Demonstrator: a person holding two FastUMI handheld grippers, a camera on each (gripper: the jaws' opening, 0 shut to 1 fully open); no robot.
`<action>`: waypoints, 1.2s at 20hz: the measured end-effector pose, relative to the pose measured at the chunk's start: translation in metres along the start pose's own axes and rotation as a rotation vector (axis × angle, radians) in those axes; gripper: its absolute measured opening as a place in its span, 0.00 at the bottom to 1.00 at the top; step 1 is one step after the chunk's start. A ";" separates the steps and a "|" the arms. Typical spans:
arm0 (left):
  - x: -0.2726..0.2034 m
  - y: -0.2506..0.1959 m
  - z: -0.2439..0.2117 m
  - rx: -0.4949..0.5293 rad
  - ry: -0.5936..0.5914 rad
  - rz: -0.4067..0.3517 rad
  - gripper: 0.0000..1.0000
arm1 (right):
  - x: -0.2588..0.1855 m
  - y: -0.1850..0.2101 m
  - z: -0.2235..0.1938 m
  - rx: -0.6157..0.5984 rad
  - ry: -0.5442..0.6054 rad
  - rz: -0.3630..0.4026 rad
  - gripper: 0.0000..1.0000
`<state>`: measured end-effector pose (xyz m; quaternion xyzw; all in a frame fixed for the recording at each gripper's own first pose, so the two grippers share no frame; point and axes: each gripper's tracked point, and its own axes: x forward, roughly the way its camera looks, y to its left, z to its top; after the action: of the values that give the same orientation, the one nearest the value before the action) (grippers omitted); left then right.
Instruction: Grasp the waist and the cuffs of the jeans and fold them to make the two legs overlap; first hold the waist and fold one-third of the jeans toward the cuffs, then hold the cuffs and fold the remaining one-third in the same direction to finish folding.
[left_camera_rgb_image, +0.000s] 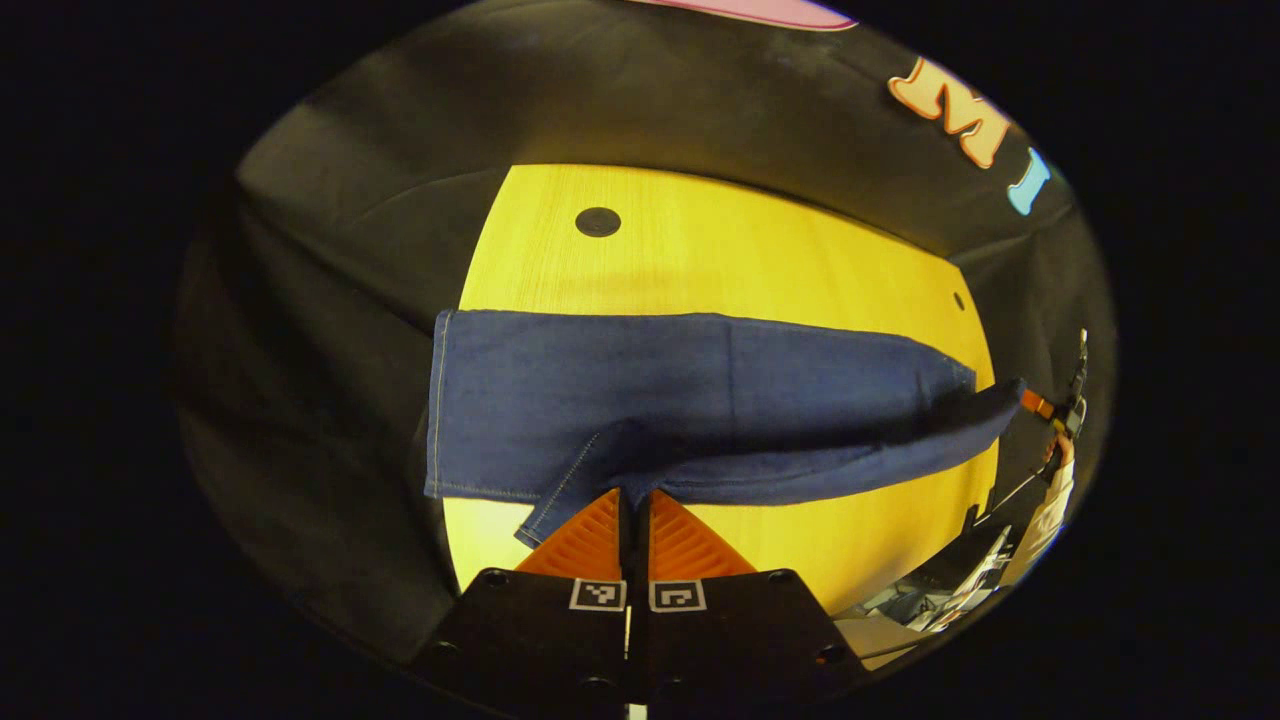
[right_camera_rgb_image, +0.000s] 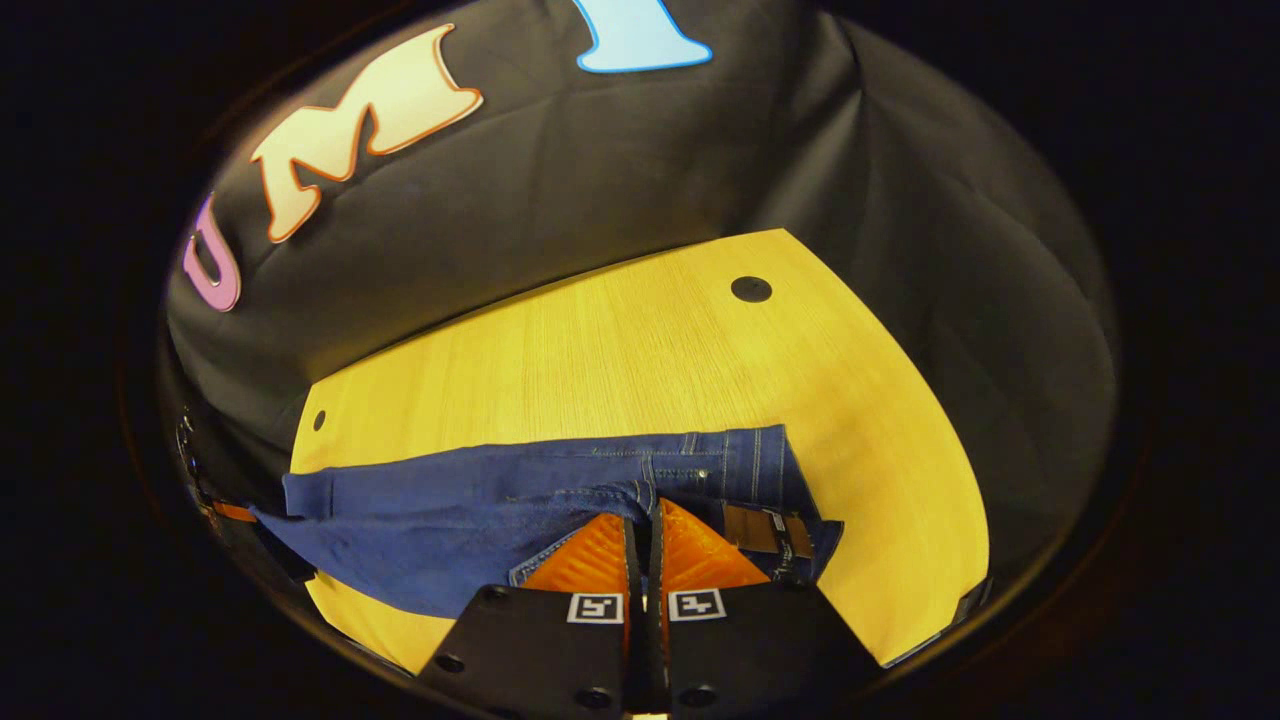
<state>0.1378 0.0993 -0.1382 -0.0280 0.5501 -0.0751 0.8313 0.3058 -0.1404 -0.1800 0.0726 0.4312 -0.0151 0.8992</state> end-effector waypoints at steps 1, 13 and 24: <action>0.010 0.005 0.011 0.021 0.017 0.018 0.00 | 0.014 0.003 0.001 0.003 0.010 0.004 0.02; 0.086 0.007 0.050 0.160 0.166 0.183 0.00 | 0.094 0.014 -0.011 -0.001 0.037 -0.002 0.15; 0.043 0.041 0.091 0.267 -0.013 0.353 0.96 | 0.027 -0.010 0.028 0.085 -0.077 0.020 1.00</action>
<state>0.2413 0.1298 -0.1468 0.1786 0.5263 -0.0003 0.8313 0.3437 -0.1538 -0.1844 0.1144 0.3946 -0.0270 0.9113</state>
